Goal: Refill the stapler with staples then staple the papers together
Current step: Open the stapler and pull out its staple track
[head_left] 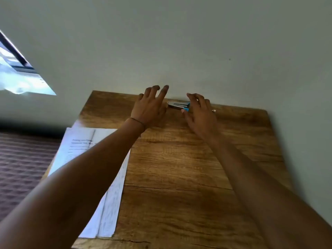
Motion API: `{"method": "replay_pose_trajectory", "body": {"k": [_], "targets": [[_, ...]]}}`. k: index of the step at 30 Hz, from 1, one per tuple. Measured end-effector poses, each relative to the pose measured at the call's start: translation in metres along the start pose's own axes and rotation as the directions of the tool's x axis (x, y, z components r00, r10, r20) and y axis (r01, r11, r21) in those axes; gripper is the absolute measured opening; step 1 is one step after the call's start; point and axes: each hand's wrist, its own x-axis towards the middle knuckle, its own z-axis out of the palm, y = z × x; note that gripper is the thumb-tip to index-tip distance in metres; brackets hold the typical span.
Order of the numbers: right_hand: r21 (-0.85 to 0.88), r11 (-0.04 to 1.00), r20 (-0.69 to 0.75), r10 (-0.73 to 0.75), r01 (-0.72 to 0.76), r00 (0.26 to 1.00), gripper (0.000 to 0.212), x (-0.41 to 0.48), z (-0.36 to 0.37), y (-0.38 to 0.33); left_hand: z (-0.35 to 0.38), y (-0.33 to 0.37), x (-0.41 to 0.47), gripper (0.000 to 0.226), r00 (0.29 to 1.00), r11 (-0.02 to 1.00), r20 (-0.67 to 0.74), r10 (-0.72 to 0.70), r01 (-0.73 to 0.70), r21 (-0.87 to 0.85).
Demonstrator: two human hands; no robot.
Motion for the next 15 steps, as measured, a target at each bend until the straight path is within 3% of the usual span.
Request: {"method": "replay_pose_trajectory", "body": {"k": [3,7,15], "targets": [[0.045,0.998,0.008,0.047,-0.047,0.999,0.056,-0.005,0.026,0.018,0.039,0.003,0.003,0.069,0.999,0.993,0.043,-0.027,0.032,-0.114],[0.039,0.999,-0.028,0.039,-0.038,0.999,0.052,-0.004,0.055,0.037,0.08,0.005,0.008,0.065,0.999,0.993,0.01,-0.053,0.054,-0.1],[0.042,0.999,-0.135,0.0,0.006,0.991,0.029,0.001,0.062,0.039,0.075,0.009,0.006,0.025,0.994,0.985,-0.105,-0.042,0.023,-0.169]]}}
